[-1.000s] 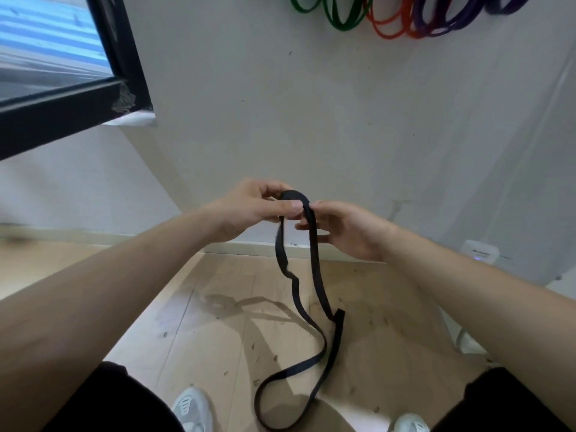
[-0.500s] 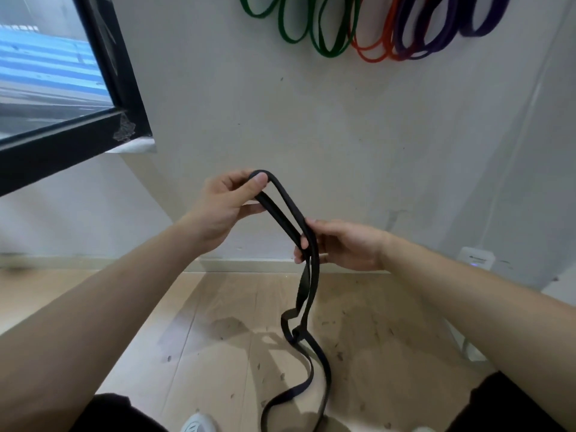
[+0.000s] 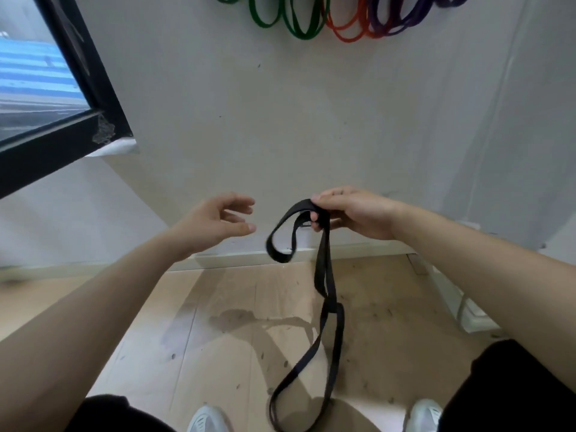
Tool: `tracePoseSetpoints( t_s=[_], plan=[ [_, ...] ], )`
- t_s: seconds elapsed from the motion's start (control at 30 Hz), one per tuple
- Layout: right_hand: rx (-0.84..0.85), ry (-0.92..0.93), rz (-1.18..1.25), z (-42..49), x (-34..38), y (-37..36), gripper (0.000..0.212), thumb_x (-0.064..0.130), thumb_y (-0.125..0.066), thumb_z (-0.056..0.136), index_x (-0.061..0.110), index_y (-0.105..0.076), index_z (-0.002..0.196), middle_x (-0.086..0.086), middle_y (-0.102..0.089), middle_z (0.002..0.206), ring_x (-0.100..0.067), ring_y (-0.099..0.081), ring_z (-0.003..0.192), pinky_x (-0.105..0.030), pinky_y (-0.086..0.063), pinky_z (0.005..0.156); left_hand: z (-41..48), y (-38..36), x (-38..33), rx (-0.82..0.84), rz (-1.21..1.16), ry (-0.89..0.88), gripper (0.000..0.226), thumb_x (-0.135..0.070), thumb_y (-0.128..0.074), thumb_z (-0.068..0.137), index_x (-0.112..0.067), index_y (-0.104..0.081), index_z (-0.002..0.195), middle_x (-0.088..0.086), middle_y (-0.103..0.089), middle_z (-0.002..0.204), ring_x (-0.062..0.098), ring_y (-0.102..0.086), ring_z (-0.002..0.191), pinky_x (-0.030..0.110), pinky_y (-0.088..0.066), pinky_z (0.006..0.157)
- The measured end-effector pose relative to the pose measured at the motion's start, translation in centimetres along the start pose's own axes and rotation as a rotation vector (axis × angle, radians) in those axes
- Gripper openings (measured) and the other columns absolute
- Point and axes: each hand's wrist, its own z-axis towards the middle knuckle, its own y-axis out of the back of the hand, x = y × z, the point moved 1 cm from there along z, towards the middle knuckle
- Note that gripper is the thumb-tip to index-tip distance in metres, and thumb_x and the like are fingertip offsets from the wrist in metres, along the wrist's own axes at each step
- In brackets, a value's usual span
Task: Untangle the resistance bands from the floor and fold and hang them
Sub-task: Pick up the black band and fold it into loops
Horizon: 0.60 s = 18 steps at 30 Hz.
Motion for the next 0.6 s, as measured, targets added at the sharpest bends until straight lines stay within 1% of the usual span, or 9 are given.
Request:
tracePoseSetpoints(
  t_s=[0.07, 0.17, 0.23, 0.27, 0.3, 0.37, 0.43, 0.5, 0.6],
  plan=[
    [0.005, 0.03, -0.049, -0.2, 0.8, 0.1, 0.032, 0.027, -0.047, 0.106, 0.009, -0.066, 0.089, -0.008, -0.064, 0.086, -0.023, -0.061, 0.087, -0.031, -0.049, 0.088, 0.5, -1.1, -1.6, -0.004, -0.023, -0.086, 0.064, -0.027, -0.086, 0.076, -0.026, -0.059, 0.134, -0.007, -0.066, 0.124, 0.014, -0.065, 0.113, 0.034, -0.054, 0.099],
    [-0.001, 0.029, -0.074, -0.6, 1.1, 0.4, 0.033, 0.028, -0.048, 0.106, 0.01, -0.068, 0.087, -0.007, -0.067, 0.085, -0.021, -0.063, 0.087, -0.03, -0.048, 0.086, 0.9, -3.3, -3.8, 0.081, 0.008, -0.197, 0.068, -0.039, -0.083, 0.076, -0.03, -0.056, 0.137, -0.014, -0.064, 0.128, 0.003, -0.06, 0.119, 0.027, -0.05, 0.099],
    [-0.006, 0.028, -0.064, -0.8, 1.1, 0.7, 0.033, 0.027, -0.047, 0.106, 0.009, -0.069, 0.088, -0.008, -0.068, 0.086, -0.022, -0.063, 0.087, -0.033, -0.049, 0.089, 1.1, -4.7, -4.8, 0.129, 0.044, -0.25, 0.059, -0.039, -0.081, 0.081, -0.029, -0.058, 0.134, -0.017, -0.065, 0.126, -0.003, -0.059, 0.117, 0.016, -0.052, 0.088],
    [-0.002, 0.028, -0.057, -1.0, 1.1, 0.8, 0.033, 0.027, -0.047, 0.106, 0.008, -0.069, 0.091, -0.01, -0.067, 0.088, -0.023, -0.063, 0.088, -0.036, -0.05, 0.091, 1.1, -5.2, -5.2, 0.137, 0.043, -0.274, 0.049, -0.032, -0.079, 0.085, -0.025, -0.061, 0.13, -0.015, -0.068, 0.122, -0.003, -0.062, 0.113, 0.012, -0.053, 0.08],
    [0.007, 0.024, -0.052, -1.2, 1.0, 1.0, 0.033, 0.027, -0.046, 0.106, 0.006, -0.068, 0.093, -0.012, -0.066, 0.09, -0.024, -0.062, 0.09, -0.038, -0.049, 0.093, 1.3, -5.6, -5.5, 0.13, 0.03, -0.297, 0.039, -0.025, -0.077, 0.088, -0.021, -0.065, 0.124, -0.011, -0.072, 0.116, 0.0, -0.066, 0.108, 0.011, -0.053, 0.077],
    [0.026, 0.012, -0.042, -1.5, 0.9, 1.1, 0.032, 0.026, -0.046, 0.106, 0.006, -0.068, 0.096, -0.012, -0.066, 0.09, -0.025, -0.061, 0.091, -0.038, -0.048, 0.094, 1.6, -6.1, -5.7, 0.094, -0.014, -0.317, 0.021, -0.016, -0.073, 0.09, -0.012, -0.071, 0.111, -0.001, -0.077, 0.103, 0.009, -0.071, 0.098, 0.021, -0.054, 0.086],
    [0.036, 0.002, -0.023, -1.8, 0.8, 1.1, 0.032, 0.026, -0.045, 0.106, 0.007, -0.068, 0.094, -0.011, -0.065, 0.089, -0.025, -0.06, 0.091, -0.039, -0.047, 0.095, 1.9, -6.2, -5.8, 0.092, -0.05, -0.306, 0.014, -0.012, -0.072, 0.09, -0.008, -0.071, 0.103, 0.004, -0.076, 0.095, 0.01, -0.072, 0.089, 0.028, -0.055, 0.088],
    [0.034, -0.001, 0.009, -2.1, 0.5, 1.2, 0.03, 0.025, -0.046, 0.106, 0.007, -0.067, 0.094, -0.011, -0.064, 0.087, -0.025, -0.06, 0.09, -0.04, -0.046, 0.095, 2.0, -6.4, -6.1, 0.11, -0.062, -0.305, 0.016, -0.017, -0.074, 0.088, -0.01, -0.07, 0.101, 0.006, -0.076, 0.095, 0.011, -0.071, 0.089, 0.035, -0.056, 0.09],
    [0.029, -0.003, 0.035, -2.6, 0.3, 1.7, 0.029, 0.025, -0.046, 0.106, 0.006, -0.065, 0.095, -0.011, -0.063, 0.086, -0.023, -0.059, 0.088, -0.039, -0.045, 0.092, 1.6, -6.9, -6.9, 0.162, -0.143, -0.294, 0.032, -0.034, -0.077, 0.079, -0.014, -0.069, 0.104, 0.004, -0.077, 0.1, 0.016, -0.072, 0.099, 0.039, -0.053, 0.1]
  ],
)
